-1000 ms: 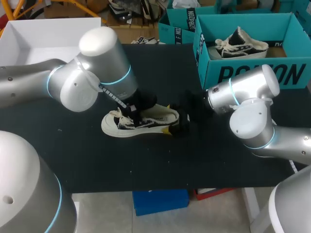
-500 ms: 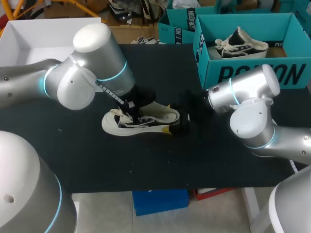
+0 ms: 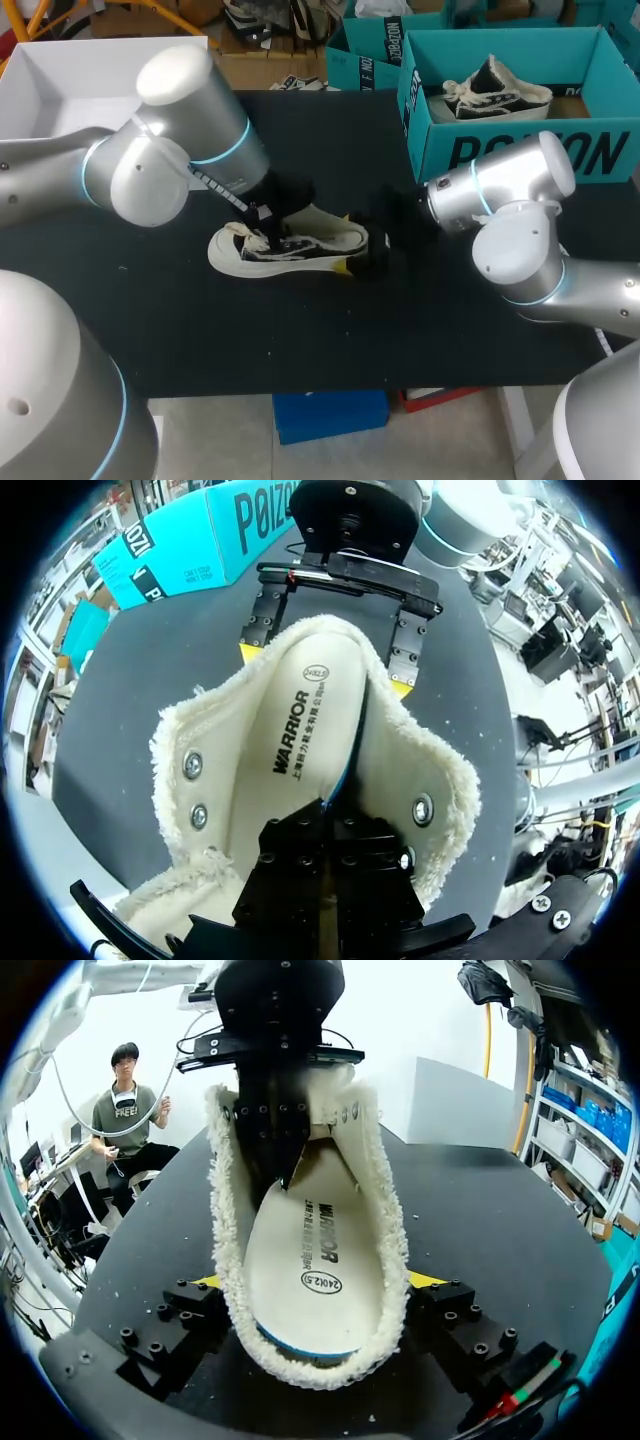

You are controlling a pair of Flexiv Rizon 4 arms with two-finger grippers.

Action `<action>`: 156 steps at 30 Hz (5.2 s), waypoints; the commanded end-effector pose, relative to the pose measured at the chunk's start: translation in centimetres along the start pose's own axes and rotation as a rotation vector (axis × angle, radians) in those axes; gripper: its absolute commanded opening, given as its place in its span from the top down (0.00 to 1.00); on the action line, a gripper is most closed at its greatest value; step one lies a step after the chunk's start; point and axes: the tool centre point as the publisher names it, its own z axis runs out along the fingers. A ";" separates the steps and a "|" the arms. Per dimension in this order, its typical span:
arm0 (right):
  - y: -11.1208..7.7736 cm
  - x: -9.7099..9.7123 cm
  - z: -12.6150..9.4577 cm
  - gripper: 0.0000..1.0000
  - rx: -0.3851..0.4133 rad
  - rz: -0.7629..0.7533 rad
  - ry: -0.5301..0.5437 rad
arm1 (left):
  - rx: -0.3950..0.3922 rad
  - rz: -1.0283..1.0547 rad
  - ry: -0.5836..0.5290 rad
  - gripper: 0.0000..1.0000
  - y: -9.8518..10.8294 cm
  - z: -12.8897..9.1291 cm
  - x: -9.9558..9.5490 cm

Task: Take the shoe out of the shoebox, open the shoe tongue, remove and reinsert the insole, then place the shoe into the shoebox

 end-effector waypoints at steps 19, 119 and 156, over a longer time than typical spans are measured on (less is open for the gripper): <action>-0.3 0.0 0.0 1.00 0.004 0.001 -0.001 | 0.053 0.020 0.044 1.00 -0.2 -0.7 0.2; -0.3 0.0 0.0 1.00 0.004 0.001 -0.001 | -0.232 0.168 0.120 1.00 -5.2 -0.6 1.8; -0.3 0.0 0.0 1.00 0.004 0.001 -0.001 | -0.442 0.125 0.352 1.00 -3.8 -4.4 1.3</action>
